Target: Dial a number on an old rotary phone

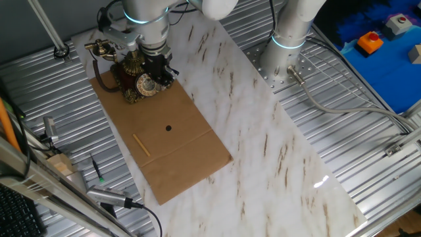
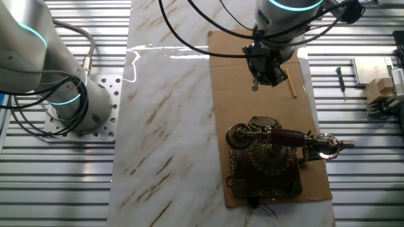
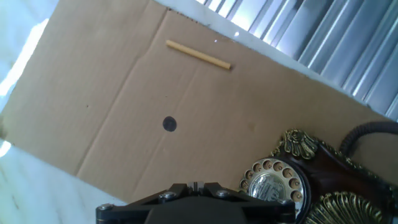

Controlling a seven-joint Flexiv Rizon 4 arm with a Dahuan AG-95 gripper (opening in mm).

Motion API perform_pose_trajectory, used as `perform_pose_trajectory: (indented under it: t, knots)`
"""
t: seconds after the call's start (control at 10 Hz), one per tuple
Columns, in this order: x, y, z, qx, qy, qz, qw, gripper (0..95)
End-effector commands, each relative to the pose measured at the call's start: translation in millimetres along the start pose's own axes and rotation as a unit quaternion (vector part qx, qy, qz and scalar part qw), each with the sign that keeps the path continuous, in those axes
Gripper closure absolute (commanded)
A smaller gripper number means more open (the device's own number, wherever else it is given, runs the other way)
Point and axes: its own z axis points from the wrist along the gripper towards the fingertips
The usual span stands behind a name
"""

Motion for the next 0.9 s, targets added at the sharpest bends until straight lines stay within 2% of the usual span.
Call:
perform_pose_trajectory:
  t: [0.1, 0.3, 0.5, 0.6, 0.7, 0.8, 0.9]
  knots:
    - [-0.8, 0.2, -1.1, 0.0, -0.004, -0.045, 0.999, 95.0]
    - [-14.0, -8.0, -5.8, 0.0, -0.004, -0.069, 0.9976, 95.0]
    - [-35.1, -22.9, -6.6, 0.0, -0.003, -0.085, 0.9964, 95.0]
    - [-58.3, -39.5, -0.9, -0.001, -0.004, -0.102, 0.9948, 95.0]
    - [-73.6, -48.7, 3.8, -0.001, -0.003, -0.11, 0.9939, 95.0]
    - [-94.4, -59.0, 10.7, -0.002, -0.002, -0.117, 0.9932, 95.0]
    - [-110.1, -63.9, 14.5, -0.006, 0.005, -0.121, 0.9926, 95.0]
